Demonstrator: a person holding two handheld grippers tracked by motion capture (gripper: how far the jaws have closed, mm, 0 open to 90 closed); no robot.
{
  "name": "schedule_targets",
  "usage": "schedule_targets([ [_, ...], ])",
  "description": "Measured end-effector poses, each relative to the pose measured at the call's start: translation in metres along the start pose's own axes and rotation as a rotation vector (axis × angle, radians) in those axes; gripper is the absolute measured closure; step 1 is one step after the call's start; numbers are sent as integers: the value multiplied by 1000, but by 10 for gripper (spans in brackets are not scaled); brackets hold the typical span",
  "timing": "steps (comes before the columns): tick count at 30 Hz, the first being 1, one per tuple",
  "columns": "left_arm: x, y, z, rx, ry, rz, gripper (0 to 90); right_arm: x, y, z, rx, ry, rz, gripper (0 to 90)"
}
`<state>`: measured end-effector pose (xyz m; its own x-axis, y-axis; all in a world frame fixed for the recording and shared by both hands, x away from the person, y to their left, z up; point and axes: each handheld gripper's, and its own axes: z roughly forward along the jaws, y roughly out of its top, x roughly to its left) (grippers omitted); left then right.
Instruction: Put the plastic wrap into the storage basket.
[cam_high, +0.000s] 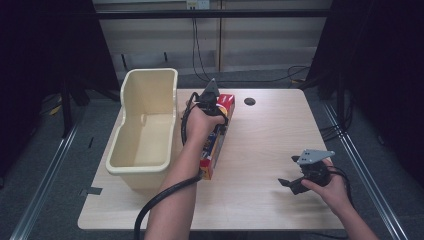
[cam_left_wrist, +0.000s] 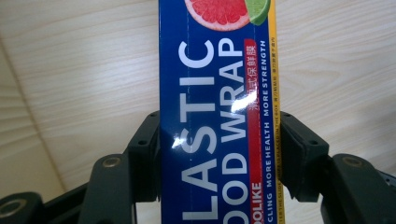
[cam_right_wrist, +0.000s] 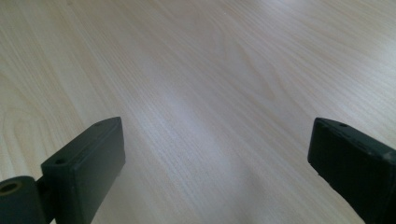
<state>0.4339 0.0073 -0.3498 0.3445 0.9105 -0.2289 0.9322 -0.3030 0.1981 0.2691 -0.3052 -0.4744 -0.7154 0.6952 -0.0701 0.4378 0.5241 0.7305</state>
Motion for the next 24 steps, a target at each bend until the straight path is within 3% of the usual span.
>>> schedule_targets([
  [13,13,-8,-36,-15,-8,-41,417,1,1,2,2,7,1,38],
  [24,13,-11,-57,-21,-1,-35,416,1,2,2,4,1,-3,39],
])
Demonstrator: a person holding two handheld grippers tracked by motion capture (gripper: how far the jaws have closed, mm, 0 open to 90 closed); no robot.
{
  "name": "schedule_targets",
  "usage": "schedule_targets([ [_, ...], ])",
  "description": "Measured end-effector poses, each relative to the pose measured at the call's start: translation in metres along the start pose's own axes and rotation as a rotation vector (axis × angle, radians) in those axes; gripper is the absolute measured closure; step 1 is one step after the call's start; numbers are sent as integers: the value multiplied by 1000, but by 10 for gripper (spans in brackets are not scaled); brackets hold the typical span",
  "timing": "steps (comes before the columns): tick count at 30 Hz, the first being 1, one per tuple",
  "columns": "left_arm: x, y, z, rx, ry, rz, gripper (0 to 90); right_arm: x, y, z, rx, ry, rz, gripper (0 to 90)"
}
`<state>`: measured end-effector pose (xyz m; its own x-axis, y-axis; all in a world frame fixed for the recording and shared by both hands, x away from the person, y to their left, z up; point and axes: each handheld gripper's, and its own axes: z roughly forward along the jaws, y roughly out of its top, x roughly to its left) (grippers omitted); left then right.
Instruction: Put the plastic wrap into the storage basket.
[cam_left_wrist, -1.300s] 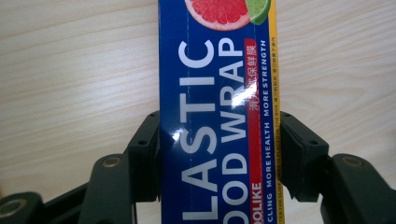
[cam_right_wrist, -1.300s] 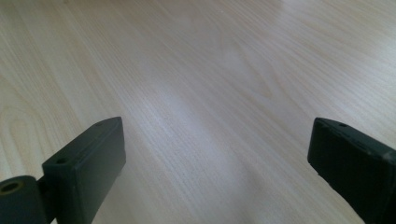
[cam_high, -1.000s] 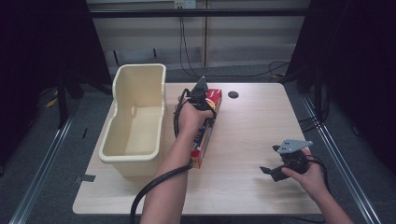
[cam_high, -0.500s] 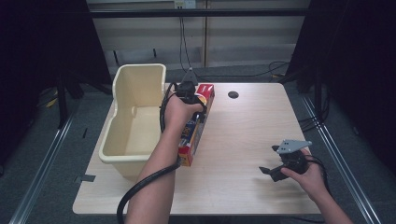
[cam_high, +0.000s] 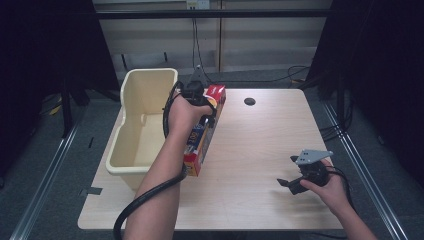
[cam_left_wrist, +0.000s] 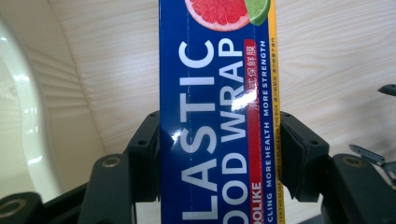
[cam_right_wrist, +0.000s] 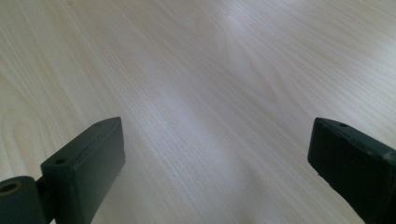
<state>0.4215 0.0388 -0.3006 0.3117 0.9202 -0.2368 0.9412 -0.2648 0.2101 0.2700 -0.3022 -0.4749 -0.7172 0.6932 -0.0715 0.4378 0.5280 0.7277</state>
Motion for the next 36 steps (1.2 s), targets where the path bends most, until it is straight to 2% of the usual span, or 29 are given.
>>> schedule_targets([
  [8,7,-4,-13,-1,-9,-14,416,-1,0,-1,-3,6,3,39],
  [18,18,-8,-37,-9,6,-31,416,1,1,0,1,2,-4,39],
  [36,29,-11,-62,-24,17,-62,415,2,1,0,7,7,-1,39],
])
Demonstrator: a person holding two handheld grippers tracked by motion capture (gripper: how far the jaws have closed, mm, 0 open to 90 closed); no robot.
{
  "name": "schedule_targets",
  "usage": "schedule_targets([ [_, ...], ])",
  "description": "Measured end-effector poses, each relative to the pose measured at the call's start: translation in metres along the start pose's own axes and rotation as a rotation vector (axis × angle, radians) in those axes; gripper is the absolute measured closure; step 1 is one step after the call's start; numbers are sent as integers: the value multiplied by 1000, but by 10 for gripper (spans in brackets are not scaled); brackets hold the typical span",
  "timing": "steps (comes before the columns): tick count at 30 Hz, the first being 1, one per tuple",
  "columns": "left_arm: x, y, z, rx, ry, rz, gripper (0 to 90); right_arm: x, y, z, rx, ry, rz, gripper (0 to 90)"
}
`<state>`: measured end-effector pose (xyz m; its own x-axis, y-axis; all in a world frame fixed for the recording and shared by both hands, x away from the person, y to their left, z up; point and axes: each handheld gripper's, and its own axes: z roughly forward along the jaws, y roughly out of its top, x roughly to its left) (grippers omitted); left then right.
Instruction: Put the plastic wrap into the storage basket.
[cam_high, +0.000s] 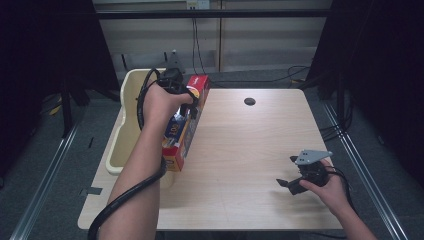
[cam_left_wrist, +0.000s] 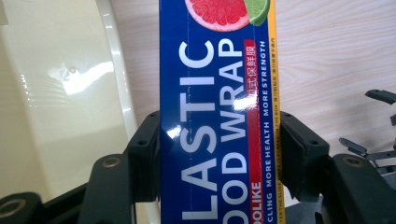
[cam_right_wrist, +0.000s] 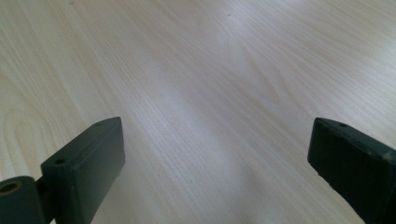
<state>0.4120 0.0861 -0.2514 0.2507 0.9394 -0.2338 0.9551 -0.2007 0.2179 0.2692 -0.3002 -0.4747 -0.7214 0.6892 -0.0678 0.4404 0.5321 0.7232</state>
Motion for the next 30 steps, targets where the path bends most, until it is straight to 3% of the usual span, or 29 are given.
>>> schedule_targets([
  [30,26,-10,-29,-25,6,-45,415,0,-1,3,11,4,-1,39],
])
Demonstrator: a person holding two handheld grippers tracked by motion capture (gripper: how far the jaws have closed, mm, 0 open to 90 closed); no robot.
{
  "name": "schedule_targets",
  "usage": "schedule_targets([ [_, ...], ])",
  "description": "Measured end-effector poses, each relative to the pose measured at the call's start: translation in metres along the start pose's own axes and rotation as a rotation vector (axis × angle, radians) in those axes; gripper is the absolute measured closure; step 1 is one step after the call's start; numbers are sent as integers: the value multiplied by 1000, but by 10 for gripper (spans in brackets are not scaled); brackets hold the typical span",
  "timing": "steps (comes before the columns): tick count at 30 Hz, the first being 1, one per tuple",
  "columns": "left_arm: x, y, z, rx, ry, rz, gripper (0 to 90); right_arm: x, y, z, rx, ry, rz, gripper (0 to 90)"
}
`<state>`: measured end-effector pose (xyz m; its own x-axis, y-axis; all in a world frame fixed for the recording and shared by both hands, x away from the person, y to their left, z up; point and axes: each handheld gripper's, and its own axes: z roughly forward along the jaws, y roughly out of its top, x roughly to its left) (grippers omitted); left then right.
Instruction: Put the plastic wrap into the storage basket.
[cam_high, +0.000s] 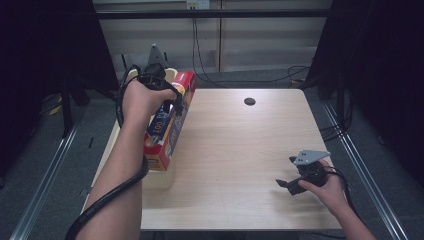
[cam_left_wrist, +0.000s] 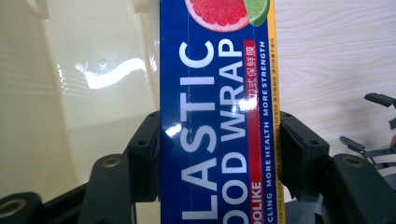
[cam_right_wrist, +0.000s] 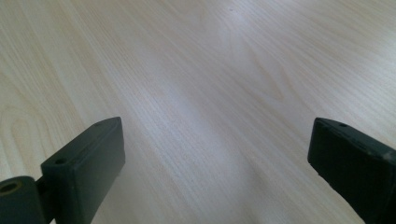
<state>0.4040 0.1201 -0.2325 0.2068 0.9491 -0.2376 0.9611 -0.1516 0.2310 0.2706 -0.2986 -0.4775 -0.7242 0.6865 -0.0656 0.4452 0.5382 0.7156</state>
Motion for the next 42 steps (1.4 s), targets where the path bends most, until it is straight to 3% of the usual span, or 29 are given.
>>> schedule_targets([
  [5,5,-2,-5,1,7,0,415,0,0,1,2,4,-9,39],
  [14,10,-5,-11,-1,-25,-10,416,0,1,2,8,-1,-10,39],
  [30,-3,0,-31,-34,-3,6,416,0,1,2,4,-3,-16,39],
  [42,14,-9,-44,-44,19,-27,416,0,4,3,0,-3,-22,39],
])
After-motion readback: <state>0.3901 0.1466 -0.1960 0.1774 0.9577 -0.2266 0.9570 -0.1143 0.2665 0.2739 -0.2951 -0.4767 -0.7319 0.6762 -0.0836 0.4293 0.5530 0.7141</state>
